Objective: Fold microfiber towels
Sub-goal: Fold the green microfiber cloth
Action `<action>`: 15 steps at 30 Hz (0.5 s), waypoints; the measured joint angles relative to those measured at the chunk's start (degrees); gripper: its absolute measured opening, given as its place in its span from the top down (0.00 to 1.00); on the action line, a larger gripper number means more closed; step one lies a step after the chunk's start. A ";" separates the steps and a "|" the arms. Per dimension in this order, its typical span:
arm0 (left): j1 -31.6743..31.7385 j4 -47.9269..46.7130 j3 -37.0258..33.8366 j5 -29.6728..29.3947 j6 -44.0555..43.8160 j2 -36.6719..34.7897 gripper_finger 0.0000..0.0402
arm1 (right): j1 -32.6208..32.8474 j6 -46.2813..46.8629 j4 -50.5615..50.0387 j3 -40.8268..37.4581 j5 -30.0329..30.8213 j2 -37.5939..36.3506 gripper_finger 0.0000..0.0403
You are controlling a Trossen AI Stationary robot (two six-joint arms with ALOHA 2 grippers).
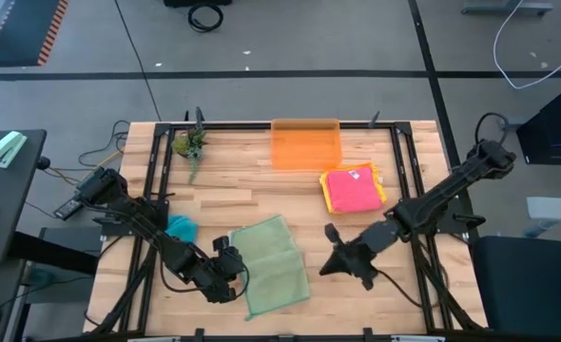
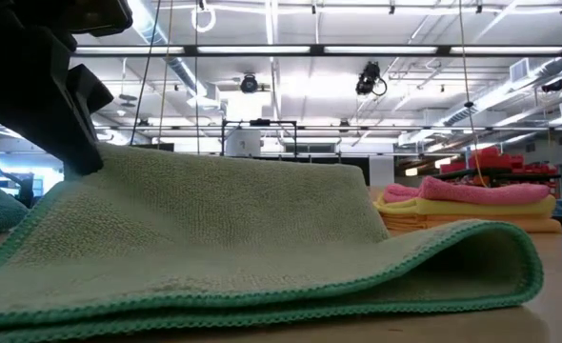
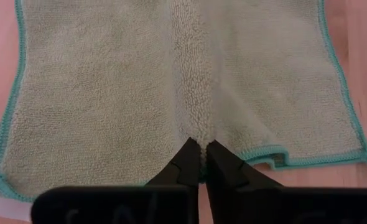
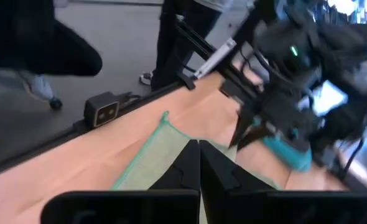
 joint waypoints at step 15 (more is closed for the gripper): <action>0.02 0.00 0.00 0.02 0.60 0.00 0.97 | 2.80 -7.78 -0.95 0.04 11.06 0.64 0.96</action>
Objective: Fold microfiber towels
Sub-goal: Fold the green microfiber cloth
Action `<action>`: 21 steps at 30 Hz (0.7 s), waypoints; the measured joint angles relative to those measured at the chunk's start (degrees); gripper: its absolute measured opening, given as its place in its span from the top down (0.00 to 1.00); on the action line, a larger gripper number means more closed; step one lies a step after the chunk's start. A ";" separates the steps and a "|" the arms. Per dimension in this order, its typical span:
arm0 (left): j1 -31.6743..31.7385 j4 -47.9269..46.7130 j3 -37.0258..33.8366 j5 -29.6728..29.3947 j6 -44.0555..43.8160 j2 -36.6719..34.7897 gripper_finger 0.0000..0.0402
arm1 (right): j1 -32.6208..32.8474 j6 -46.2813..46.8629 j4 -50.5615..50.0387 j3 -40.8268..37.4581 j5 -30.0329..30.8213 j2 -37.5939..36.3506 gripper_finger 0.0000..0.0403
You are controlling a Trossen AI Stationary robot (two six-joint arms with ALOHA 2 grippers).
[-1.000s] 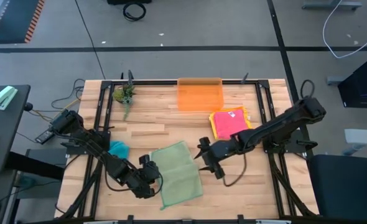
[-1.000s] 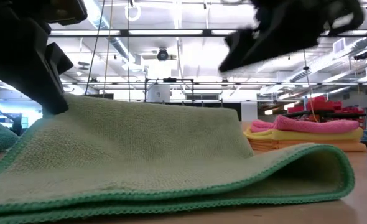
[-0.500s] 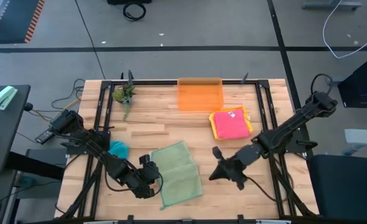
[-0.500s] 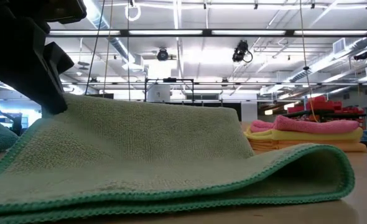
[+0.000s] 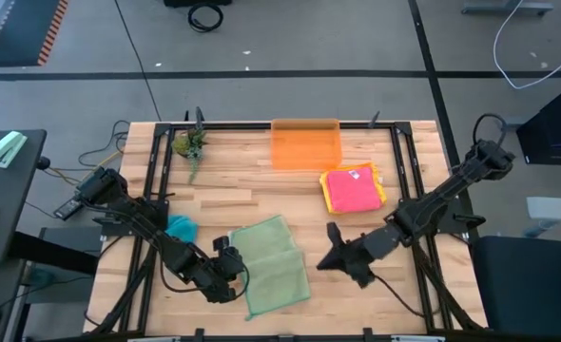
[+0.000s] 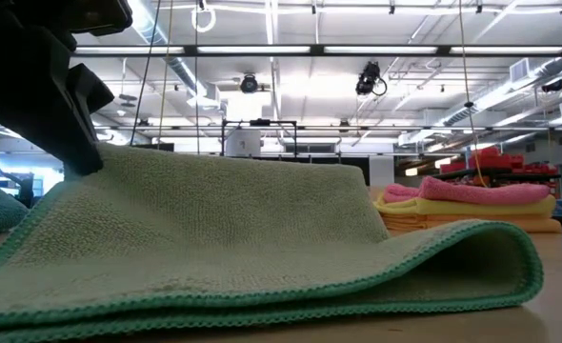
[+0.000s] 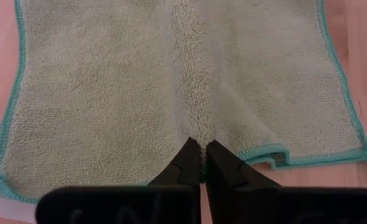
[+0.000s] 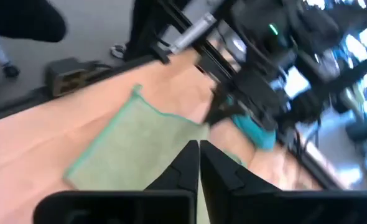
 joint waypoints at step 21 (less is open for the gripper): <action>0.00 0.20 0.00 0.02 -0.60 0.02 0.96 | -14.66 32.43 5.64 0.02 -7.01 18.83 0.32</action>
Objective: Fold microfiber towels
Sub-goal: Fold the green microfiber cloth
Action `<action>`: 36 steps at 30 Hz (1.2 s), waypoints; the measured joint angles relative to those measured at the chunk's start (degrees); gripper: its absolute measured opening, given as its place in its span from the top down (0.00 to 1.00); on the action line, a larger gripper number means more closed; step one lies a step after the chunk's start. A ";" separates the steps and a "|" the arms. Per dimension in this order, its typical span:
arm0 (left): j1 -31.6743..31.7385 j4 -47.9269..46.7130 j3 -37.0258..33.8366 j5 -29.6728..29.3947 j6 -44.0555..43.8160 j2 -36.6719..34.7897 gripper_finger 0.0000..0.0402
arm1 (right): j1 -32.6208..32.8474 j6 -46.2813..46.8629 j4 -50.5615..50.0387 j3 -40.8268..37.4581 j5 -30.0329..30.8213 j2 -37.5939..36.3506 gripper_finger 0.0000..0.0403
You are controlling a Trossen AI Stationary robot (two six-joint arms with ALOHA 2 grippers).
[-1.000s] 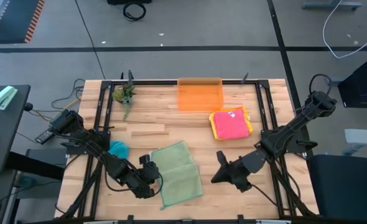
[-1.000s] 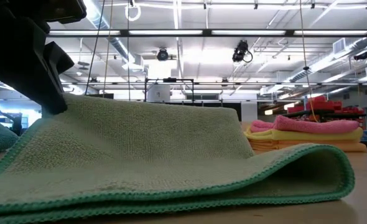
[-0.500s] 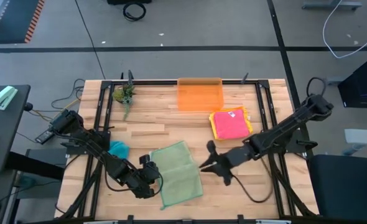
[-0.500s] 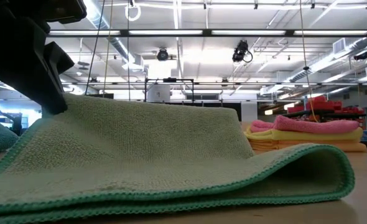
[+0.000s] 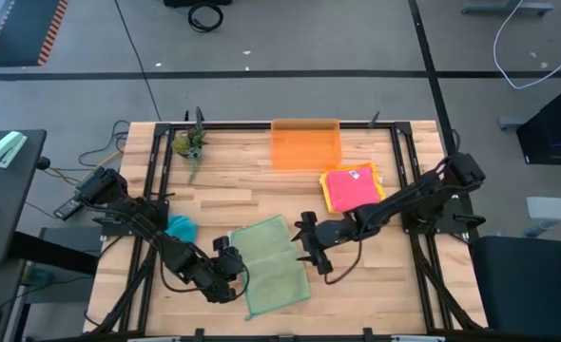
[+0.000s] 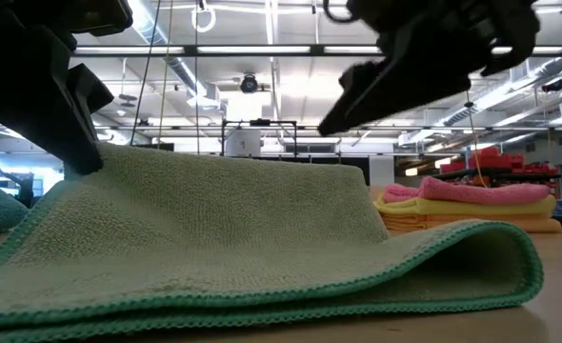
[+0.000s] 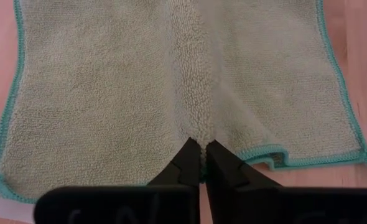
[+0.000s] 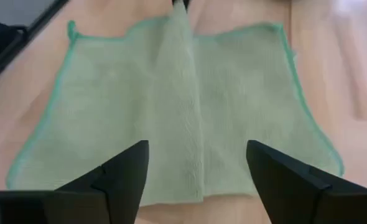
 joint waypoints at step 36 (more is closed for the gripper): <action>0.00 -0.13 0.00 -0.01 -0.44 0.04 0.95 | -4.60 3.80 -0.28 0.00 -9.78 4.55 0.98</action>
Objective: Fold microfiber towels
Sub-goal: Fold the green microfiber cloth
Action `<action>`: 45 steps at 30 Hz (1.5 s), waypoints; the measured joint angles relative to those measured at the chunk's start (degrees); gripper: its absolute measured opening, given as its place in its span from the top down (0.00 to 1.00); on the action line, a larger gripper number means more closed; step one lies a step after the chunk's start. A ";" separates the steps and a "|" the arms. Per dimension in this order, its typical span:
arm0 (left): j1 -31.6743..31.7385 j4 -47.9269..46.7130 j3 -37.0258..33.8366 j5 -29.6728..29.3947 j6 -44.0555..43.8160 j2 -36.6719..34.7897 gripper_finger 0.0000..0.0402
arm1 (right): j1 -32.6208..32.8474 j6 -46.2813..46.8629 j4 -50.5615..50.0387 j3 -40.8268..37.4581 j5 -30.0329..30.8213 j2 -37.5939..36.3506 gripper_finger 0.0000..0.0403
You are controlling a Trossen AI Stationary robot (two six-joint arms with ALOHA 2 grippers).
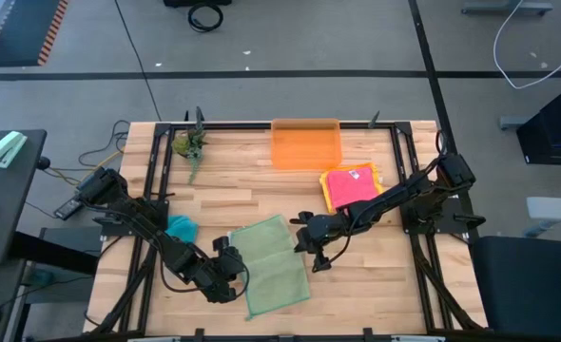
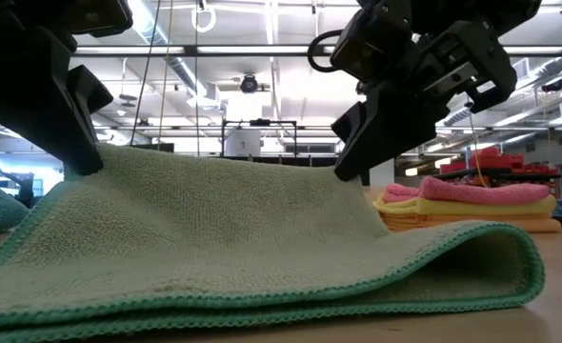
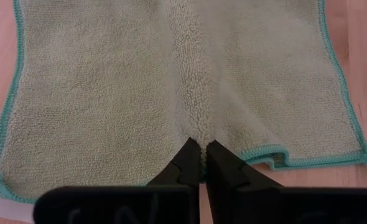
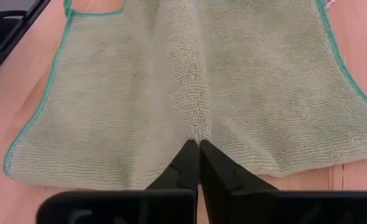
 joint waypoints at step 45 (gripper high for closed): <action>0.00 0.00 0.00 -0.01 -1.07 0.00 0.96 | 0.83 1.19 -1.53 0.16 1.57 -0.04 0.97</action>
